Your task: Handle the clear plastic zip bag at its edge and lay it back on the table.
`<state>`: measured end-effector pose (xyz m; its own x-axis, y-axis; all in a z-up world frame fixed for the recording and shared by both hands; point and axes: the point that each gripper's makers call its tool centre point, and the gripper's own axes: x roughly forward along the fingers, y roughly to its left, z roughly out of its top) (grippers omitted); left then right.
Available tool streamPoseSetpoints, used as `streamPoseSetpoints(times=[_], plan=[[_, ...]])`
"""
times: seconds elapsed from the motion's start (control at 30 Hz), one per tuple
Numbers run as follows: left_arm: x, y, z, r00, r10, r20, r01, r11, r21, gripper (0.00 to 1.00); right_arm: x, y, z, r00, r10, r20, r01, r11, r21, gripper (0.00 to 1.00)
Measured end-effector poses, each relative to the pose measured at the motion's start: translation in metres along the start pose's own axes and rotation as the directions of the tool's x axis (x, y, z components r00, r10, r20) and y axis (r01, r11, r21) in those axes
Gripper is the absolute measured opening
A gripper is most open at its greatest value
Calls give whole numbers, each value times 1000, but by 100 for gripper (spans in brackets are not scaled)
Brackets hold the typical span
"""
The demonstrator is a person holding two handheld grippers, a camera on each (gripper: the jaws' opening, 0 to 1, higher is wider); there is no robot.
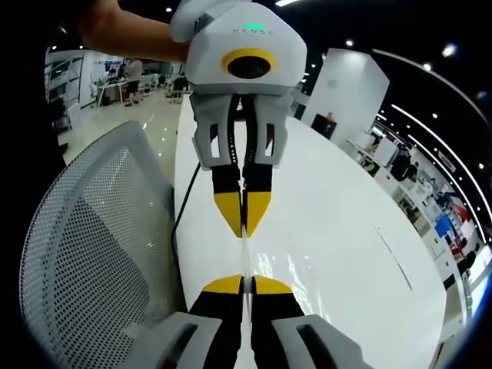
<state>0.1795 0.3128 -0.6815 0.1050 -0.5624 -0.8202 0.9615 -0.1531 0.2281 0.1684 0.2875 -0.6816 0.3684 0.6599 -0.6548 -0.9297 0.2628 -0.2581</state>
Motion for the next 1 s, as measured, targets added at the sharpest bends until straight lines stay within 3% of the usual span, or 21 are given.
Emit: streamPoseSetpoints(times=[1.0], plan=[[-3,0,0,1000,3,-10,-3,1000,-5,0,-2,1,-1,1000,-6,-1,6,1000,10,0]])
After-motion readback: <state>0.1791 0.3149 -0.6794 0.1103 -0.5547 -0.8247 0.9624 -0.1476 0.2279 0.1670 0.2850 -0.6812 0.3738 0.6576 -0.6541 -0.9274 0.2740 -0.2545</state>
